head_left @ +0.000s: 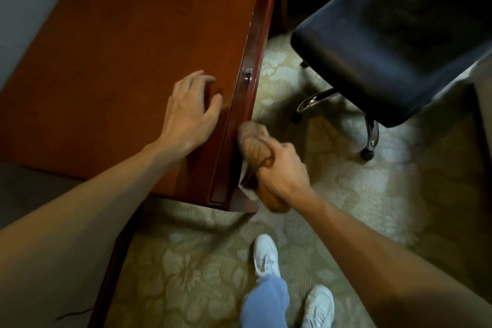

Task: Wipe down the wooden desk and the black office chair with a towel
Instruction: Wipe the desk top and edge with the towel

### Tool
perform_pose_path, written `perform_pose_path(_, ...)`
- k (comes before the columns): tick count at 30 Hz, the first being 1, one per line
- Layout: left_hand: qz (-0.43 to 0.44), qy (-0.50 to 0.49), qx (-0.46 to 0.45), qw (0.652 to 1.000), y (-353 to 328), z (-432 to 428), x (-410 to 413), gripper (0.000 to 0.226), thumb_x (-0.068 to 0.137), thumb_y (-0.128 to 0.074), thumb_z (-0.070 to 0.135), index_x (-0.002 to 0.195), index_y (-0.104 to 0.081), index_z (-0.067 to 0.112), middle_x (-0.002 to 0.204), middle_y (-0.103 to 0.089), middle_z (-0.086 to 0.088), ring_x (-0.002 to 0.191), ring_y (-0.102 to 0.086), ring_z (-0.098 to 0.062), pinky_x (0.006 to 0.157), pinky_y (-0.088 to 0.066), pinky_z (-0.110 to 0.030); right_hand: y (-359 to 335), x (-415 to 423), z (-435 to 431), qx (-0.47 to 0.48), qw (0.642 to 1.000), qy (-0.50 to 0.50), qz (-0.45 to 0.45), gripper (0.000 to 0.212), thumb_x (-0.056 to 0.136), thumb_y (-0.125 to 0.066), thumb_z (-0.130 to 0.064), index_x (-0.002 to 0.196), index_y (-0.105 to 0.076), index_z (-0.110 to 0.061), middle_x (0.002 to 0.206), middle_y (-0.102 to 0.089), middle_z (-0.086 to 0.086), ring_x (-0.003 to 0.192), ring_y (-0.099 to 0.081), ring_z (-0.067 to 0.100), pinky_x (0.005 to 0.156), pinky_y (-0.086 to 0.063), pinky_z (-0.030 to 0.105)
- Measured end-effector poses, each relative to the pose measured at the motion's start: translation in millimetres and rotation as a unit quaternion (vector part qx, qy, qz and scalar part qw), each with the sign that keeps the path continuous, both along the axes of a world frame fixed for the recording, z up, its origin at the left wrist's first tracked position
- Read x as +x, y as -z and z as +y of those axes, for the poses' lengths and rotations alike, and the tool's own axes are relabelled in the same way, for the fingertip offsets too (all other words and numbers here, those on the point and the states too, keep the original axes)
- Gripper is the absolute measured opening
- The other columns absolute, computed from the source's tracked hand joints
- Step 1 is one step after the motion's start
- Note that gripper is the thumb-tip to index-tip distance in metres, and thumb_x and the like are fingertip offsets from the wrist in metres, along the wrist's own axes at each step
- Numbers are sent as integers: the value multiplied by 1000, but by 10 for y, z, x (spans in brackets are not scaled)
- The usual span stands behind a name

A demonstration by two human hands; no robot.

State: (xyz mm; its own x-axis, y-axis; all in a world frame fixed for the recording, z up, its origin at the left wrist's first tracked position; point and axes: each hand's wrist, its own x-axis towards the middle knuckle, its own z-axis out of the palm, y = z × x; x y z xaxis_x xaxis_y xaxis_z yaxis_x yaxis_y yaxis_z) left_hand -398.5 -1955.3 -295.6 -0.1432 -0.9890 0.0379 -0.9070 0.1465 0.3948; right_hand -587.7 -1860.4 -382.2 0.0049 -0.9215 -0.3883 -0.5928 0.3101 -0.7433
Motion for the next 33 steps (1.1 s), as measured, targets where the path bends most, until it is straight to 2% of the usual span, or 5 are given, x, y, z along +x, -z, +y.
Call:
perform_pose_path(4, -12, 11, 16, 1000, -50, -148, 123, 44, 104, -53, 41, 145, -50, 23, 160, -39, -3, 150, -29, -22, 119, -26, -42, -176, 3, -452, -43, 996, 77, 4, 79, 88, -65, -13, 154, -35, -43, 152, -32, 3, 121, -55, 30, 100, -48, 37)
perform_pose_path(12, -27, 69, 2, 997, 18, -591, 171, 44, 103, -54, 43, 143, -51, 24, 159, -42, -1, 149, -32, -21, 118, -25, -42, -108, 128, -1107, 99, 993, -47, 37, 88, 95, -63, -13, 162, -15, -42, 150, -28, 13, 133, -44, 42, 111, -47, 52)
perform_pose_path(22, -44, 71, -69, 994, 196, -794, -232, 40, 103, -52, 38, 137, -57, 18, 150, -50, -5, 144, -39, -21, 119, -31, -41, -3, -96, -410, 161, 944, -281, 57, 70, 93, -63, -25, 148, -34, -58, 118, -42, -11, 111, -57, 20, 81, -53, 27)
perform_pose_path(28, -47, 80, -62, 994, 215, -785, -251, 39, 106, -47, 35, 141, -54, 19, 151, -53, -3, 143, -44, -20, 121, -25, -41, -76, -377, -762, 7, 984, 83, -157, 85, 90, -67, -3, 158, -32, -38, 121, -57, -14, 94, -64, -5, 69, -49, 2)
perform_pose_path(33, 10, 79, -21, 997, 79, -889, -163, 34, 109, -39, 24, 137, -59, 21, 144, -59, 3, 136, -50, -14, 122, -31, -48, -282, 107, -1175, 11, 974, 75, -211, 96, 90, -63, 5, 164, -15, -34, 161, -25, 7, 139, -42, 25, 97, -48, 22)
